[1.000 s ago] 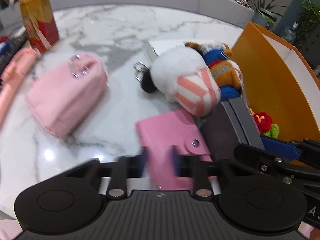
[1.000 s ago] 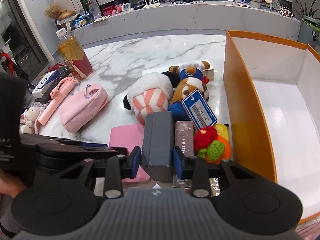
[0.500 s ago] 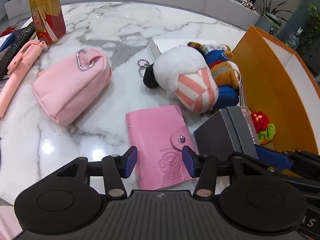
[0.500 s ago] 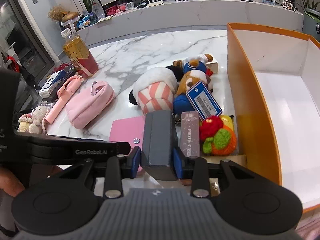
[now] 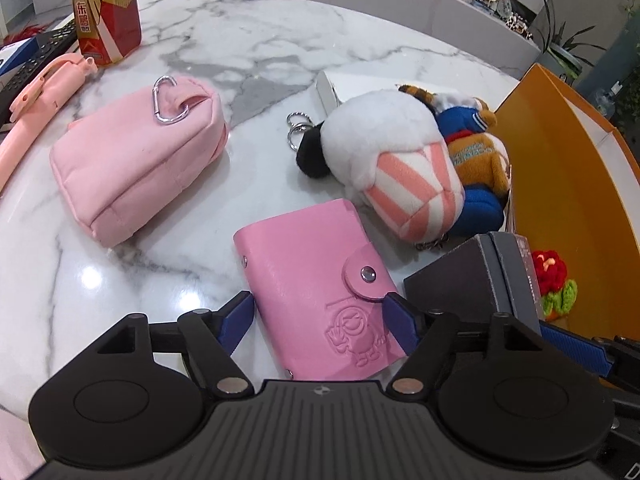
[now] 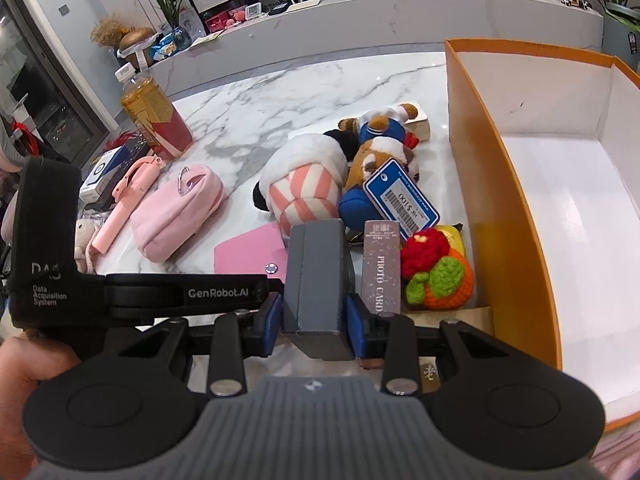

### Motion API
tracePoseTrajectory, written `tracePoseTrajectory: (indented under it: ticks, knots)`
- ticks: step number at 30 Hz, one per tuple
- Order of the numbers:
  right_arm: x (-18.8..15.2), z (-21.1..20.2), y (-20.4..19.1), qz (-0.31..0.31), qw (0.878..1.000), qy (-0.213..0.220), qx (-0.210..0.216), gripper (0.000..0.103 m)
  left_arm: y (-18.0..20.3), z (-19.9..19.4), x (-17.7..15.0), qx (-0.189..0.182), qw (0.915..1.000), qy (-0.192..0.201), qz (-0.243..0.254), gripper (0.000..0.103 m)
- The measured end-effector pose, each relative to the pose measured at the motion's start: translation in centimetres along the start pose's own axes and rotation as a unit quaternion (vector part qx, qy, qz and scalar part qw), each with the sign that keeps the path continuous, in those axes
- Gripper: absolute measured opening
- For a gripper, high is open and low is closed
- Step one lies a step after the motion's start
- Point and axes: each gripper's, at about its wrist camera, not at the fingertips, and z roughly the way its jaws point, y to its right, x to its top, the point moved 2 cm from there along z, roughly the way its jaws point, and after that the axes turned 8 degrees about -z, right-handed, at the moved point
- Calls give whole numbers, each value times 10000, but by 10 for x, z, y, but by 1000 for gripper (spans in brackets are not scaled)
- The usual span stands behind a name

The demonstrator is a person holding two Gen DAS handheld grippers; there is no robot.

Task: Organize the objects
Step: 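Lift the grey book with the right tool while the left tool grasps the pink wallet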

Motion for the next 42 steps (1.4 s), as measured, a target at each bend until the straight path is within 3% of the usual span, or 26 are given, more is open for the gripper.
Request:
tracePoseTrajectory:
  ticks: [1, 3, 8, 11, 13, 14, 15, 16, 17, 19, 20, 22, 23, 24, 25, 28, 31, 37, 42]
  knots:
    - [0, 0, 0, 13, 10000, 4, 12, 37, 0, -1, 0, -56, 10000, 71, -12, 74]
    - [0, 0, -1, -20, 10000, 14, -10, 38, 1, -1, -1, -97, 9998, 167, -54, 72]
    - [0, 0, -5, -190, 9997, 80, -102, 38, -12, -11, 1, -229, 9992, 295, -175, 41]
    - [2, 2, -8, -292, 9995, 76, 54, 37, -22, -18, 5, -416, 9983, 277, -288, 33]
    - [4, 2, -11, -270, 9990, 49, 357, 22, -26, -24, 7, -603, 9972, 258, -350, 27]
    - [4, 4, -13, -171, 9976, -32, 669, 0, -26, -26, 8, -735, 9963, 203, -405, 23]
    - [3, 9, -15, 24, 9951, -213, 962, 0, -26, -28, 8, -836, 9954, 127, -443, 23]
    - [0, 14, -16, 181, 9931, -317, 1111, 0, -26, -29, 7, -853, 9954, 101, -434, 14]
    - [-2, 16, -19, 221, 9925, -350, 1153, 0, -25, -29, 5, -1049, 9935, 27, -439, 8]
    - [-7, 20, -22, 207, 9941, -374, 995, 0, -22, -28, 3, -1346, 9892, -163, -560, 5]
    - [-8, 19, -22, 224, 9944, -354, 975, 0, -19, -29, 2, -1331, 9896, -143, -533, 5]
    - [-7, 11, -23, 149, 9962, -233, 829, 10, -17, -28, 2, -1138, 9924, -76, -463, 10]
    - [-6, 7, -24, 31, 9978, -157, 645, 23, -16, -27, 3, -1023, 9938, -58, -424, 13]
    - [-5, 3, -25, -119, 9988, -107, 459, 43, -16, -26, 4, -910, 9951, -76, -385, 14]
    - [-5, 0, -25, -253, 9991, -91, 335, 49, -16, -25, 4, -798, 9962, -104, -339, 24]
    - [-6, 3, -23, -431, 9986, -260, 189, 53, -20, -21, 4, -628, 9975, -109, -310, 53]
    - [-9, 9, -21, -336, 9984, -418, 199, 67, -22, -20, 0, -613, 9973, -174, -369, 55]
    - [-13, 18, -31, -385, 9985, -390, -16, 84, -22, -25, -5, -712, 9966, -138, -395, 53]
    - [-18, 30, -53, -959, 9931, -376, -556, 88, -21, -23, -5, -676, 9966, -167, -434, 54]
